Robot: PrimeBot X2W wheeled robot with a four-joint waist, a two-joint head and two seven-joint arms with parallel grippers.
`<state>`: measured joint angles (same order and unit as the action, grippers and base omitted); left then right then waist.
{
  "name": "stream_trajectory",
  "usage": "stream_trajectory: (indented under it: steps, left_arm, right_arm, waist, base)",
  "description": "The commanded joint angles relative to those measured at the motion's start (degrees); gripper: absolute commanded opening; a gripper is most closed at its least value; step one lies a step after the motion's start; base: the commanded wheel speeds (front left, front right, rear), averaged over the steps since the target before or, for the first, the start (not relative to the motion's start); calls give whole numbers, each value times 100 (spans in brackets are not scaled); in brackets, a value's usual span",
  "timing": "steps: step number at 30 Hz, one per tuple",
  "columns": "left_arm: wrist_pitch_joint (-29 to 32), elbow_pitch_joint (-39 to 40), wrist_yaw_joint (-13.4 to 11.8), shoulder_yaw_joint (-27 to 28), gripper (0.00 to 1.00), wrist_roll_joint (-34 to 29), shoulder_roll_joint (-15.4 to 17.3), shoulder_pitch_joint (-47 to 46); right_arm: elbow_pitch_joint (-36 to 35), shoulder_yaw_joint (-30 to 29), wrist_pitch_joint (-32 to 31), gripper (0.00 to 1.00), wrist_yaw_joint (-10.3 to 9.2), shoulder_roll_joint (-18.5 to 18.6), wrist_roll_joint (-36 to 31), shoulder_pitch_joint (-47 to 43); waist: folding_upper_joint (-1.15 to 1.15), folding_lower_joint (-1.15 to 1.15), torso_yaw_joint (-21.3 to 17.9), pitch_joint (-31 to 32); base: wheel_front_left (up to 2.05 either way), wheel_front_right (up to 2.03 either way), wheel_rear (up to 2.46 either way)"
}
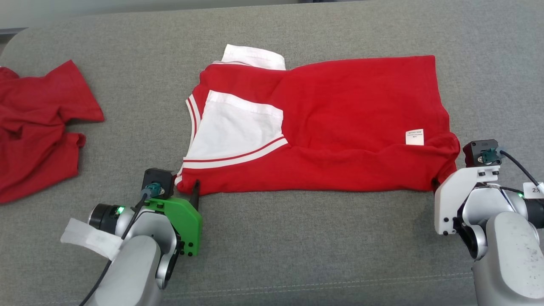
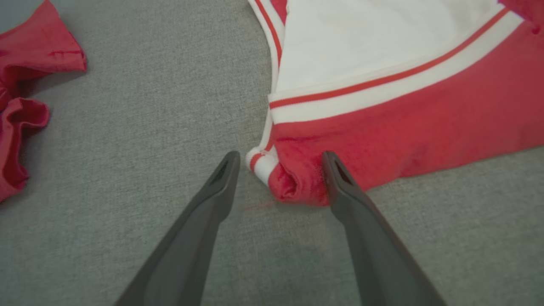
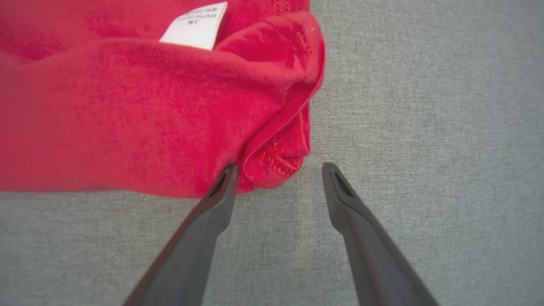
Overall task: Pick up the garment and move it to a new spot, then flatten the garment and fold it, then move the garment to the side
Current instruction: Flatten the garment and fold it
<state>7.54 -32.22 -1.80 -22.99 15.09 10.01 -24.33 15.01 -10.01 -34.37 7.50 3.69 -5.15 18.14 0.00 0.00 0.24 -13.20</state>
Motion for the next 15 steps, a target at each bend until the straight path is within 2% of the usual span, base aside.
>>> stream_trajectory:
  steps: [1, 6, 8, 10, 11, 13, 14, 15]
  left_arm:
    - [-10, -36, -43, 8, 100, 60, 47, -64]
    - [140, -87, -89, 31, 100, 130, 36, -7]
    - [240, -117, -99, 44, 90, 183, 20, 32]
    - [299, -119, -103, 48, 85, 226, 7, 55]
    - [319, -116, -97, 39, 78, 241, 4, 62]
    - [351, -105, -87, 22, 37, 260, -4, 72]
    - [352, -97, -86, 19, 0, 276, -5, 74]
    - [363, -94, -68, 10, 0, 289, -5, 78]
  right_arm:
    - [-51, -2, -15, 100, -2, -6, 12, -46]
    - [-160, -33, -61, 100, -2, 25, -63, -92]
    - [-202, -28, -80, 100, -2, 27, -71, -120]
    - [-258, -8, -117, 100, -2, 30, -72, -145]
    - [-299, 14, -142, 100, -2, 29, -79, -167]
    - [-375, 64, -204, 100, -2, 24, -60, -203]
    - [-421, 83, -234, 100, -2, 23, -37, -222]
    - [-454, 103, -275, 100, -2, 21, -16, -247]
  waist:
    - [0, 0, 5, 7]
    - [0, 0, -6, 24]
    - [0, 0, -18, 30]
    - [0, 0, -33, 35]
    - [0, 0, -40, 35]
    - [0, 0, -49, 32]
    - [0, 0, -56, 28]
    - [0, 0, -64, 22]
  base:
    - [0, 0, 0]
    - [0, 0, 0]
    - [0, 0, 0]
    - [0, 0, 0]
    - [0, 0, 0]
    - [0, 0, 0]
    - [0, 0, 0]
    - [0, 0, 0]
